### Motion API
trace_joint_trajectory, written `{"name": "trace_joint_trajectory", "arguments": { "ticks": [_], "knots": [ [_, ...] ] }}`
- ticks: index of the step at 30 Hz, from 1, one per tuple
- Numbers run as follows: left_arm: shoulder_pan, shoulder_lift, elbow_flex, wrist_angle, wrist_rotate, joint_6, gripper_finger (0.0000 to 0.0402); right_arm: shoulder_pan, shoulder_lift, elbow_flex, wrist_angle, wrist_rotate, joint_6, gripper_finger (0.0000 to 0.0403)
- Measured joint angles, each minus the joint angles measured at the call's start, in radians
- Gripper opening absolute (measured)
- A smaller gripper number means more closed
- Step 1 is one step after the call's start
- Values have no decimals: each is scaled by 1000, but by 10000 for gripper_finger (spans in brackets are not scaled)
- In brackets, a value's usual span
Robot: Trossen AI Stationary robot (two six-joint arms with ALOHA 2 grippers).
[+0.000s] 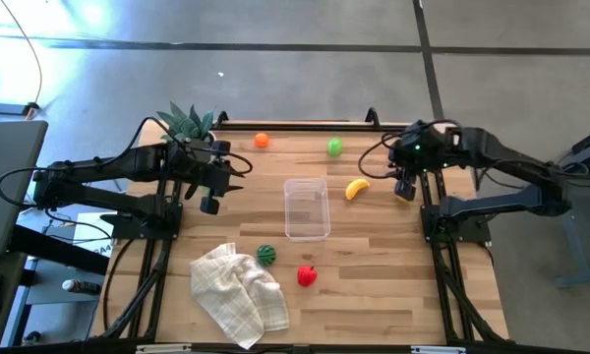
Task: Pick and placing Produce into tupperware
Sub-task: Put the yellow lemon into the transparent bin
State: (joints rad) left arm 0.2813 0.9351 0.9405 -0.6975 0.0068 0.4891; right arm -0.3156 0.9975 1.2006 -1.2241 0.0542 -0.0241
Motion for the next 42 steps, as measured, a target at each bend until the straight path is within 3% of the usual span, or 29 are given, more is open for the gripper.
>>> {"name": "trace_joint_trajectory", "arguments": {
  "ticks": [3,6,15,21,26,32,38,42],
  "knots": [
    [0,0,0,0,0,1,117,-29,3,-35,-64,89,86,107],
    [0,0,0,0,0,2,117,-74,3,-72,-104,100,157,107],
    [0,0,0,-1,0,4,117,-240,3,-284,-54,-35,176,107],
    [0,0,0,-1,0,3,117,-339,4,-445,-4,-62,150,107],
    [0,0,0,-1,0,3,117,-369,4,-486,52,-78,163,109],
    [0,0,0,-1,0,3,117,-387,4,-497,75,-100,158,146],
    [0,0,0,-1,0,3,117,-391,5,-497,74,-42,182,200],
    [0,0,0,-1,0,3,117,-391,11,-497,72,-46,182,212]
  ]
}}
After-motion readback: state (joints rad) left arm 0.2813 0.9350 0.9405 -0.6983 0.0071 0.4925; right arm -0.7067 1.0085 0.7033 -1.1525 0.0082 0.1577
